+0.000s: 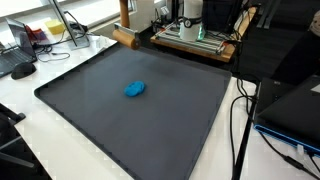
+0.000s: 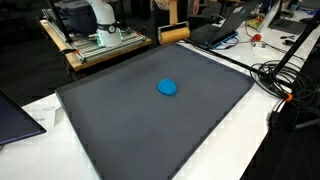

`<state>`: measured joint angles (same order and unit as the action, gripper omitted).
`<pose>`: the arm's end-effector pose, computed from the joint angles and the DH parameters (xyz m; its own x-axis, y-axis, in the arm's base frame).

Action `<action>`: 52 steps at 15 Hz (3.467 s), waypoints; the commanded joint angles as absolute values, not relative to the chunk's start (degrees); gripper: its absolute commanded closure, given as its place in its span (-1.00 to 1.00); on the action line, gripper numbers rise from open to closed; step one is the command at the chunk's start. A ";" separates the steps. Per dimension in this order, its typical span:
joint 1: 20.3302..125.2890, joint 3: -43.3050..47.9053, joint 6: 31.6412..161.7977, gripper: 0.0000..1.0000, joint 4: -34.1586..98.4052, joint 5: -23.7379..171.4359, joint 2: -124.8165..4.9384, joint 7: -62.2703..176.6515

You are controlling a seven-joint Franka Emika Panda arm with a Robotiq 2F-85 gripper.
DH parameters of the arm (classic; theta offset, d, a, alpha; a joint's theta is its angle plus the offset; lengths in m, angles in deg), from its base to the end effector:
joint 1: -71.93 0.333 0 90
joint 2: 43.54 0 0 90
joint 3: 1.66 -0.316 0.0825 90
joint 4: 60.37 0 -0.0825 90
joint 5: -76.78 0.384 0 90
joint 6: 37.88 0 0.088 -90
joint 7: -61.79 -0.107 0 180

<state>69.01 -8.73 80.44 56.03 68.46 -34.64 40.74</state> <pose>0.5295 0.0338 0.5326 0.9492 -0.2204 0.2247 -0.2437 -0.9664 0.0815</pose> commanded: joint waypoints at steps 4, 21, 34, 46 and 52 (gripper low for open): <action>73.52 -7.83 71.73 0.53 38.77 61.69 -53.01 33.06; 91.88 -4.65 56.70 0.53 26.83 43.67 -67.57 13.36; 96.04 -4.28 52.63 0.53 18.36 40.13 -78.50 16.50; 102.95 -1.56 41.12 0.53 -1.58 31.84 -93.24 21.49; 103.44 -1.02 40.57 0.53 -7.94 31.82 -98.14 24.37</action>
